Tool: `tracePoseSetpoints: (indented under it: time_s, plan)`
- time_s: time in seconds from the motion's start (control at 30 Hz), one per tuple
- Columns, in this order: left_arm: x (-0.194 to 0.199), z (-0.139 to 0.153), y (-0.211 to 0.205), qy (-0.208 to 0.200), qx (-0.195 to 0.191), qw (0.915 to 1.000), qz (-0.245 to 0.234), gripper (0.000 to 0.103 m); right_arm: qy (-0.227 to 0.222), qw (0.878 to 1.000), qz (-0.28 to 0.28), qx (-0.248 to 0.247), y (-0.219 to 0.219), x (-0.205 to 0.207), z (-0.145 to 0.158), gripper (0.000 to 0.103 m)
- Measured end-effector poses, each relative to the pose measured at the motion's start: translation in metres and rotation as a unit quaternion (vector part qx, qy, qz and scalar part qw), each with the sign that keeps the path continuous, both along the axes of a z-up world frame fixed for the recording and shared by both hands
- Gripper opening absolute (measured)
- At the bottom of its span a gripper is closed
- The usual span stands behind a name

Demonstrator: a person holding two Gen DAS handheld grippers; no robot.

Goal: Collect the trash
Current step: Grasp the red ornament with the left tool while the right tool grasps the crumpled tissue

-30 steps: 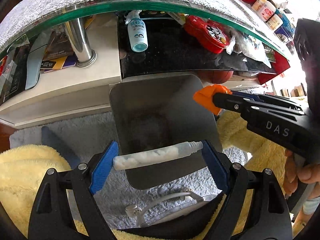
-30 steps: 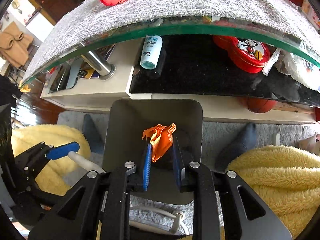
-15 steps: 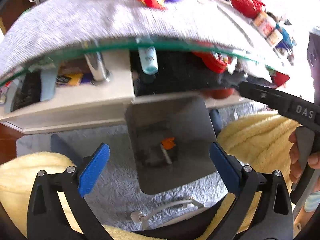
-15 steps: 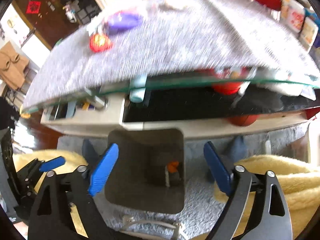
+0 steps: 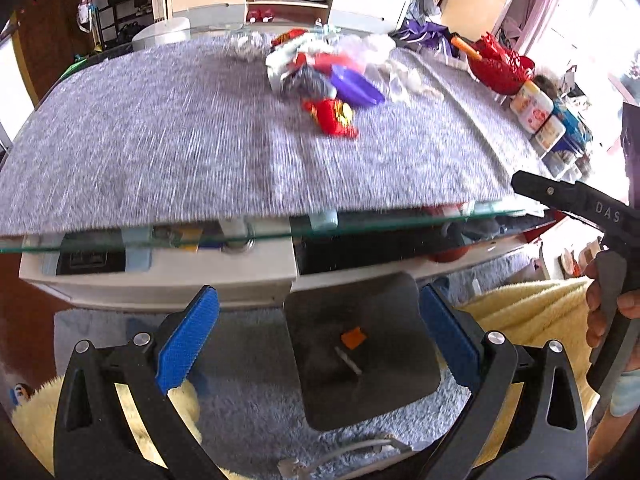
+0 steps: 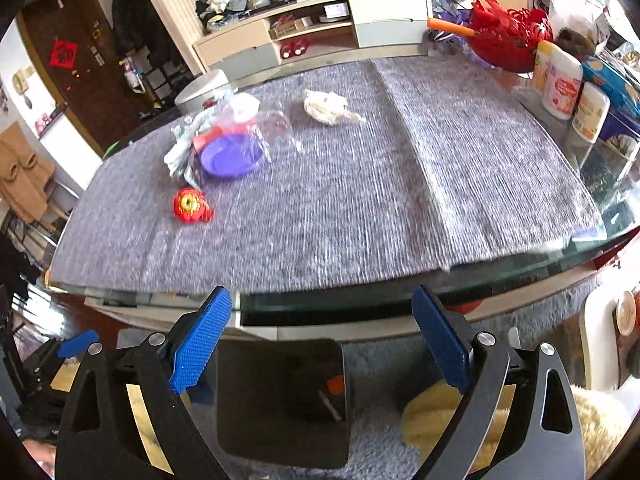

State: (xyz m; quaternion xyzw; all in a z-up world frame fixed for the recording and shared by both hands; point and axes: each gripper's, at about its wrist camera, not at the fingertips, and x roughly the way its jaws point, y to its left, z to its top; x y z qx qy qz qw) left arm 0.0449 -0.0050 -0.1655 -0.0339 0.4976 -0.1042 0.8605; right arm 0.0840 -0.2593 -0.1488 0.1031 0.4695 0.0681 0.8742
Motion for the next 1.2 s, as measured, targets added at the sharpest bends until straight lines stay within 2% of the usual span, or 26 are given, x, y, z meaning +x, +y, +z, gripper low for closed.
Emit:
tracePoseSetpoints:
  time_s: [0.23, 0.5, 0.8, 1.0, 1.13, 1.2]
  plan:
    - [0.033, 0.013, -0.002, -0.013, -0.011, 0.9999, -0.002, 0.093, -0.019, 1.000, -0.008, 0.000, -0.004, 0.032, 0.015, 0.092]
    - [0.090, 0.012, -0.012, -0.008, -0.031, 0.9995, -0.007, 0.070, -0.037, 0.999, -0.024, 0.000, -0.011, 0.084, 0.022, 0.092]
    - [0.140, -0.004, -0.027, 0.006, -0.028, 0.9994, -0.017, 0.061, -0.041, 0.999, -0.030, -0.005, -0.002, 0.156, 0.010, 0.091]
    - [0.159, -0.018, -0.034, 0.015, -0.023, 0.9994, -0.022, 0.061, -0.030, 0.999, -0.023, -0.017, 0.006, 0.196, -0.008, 0.081]
    - [0.169, -0.026, -0.035, 0.019, -0.019, 0.9994, -0.022, 0.061, -0.014, 1.000, -0.018, -0.013, 0.008, 0.215, -0.026, 0.079]
    - [0.172, -0.027, -0.037, 0.016, -0.014, 0.9995, -0.024, 0.060, 0.000, 1.000, -0.014, -0.004, 0.009, 0.221, -0.035, 0.069]
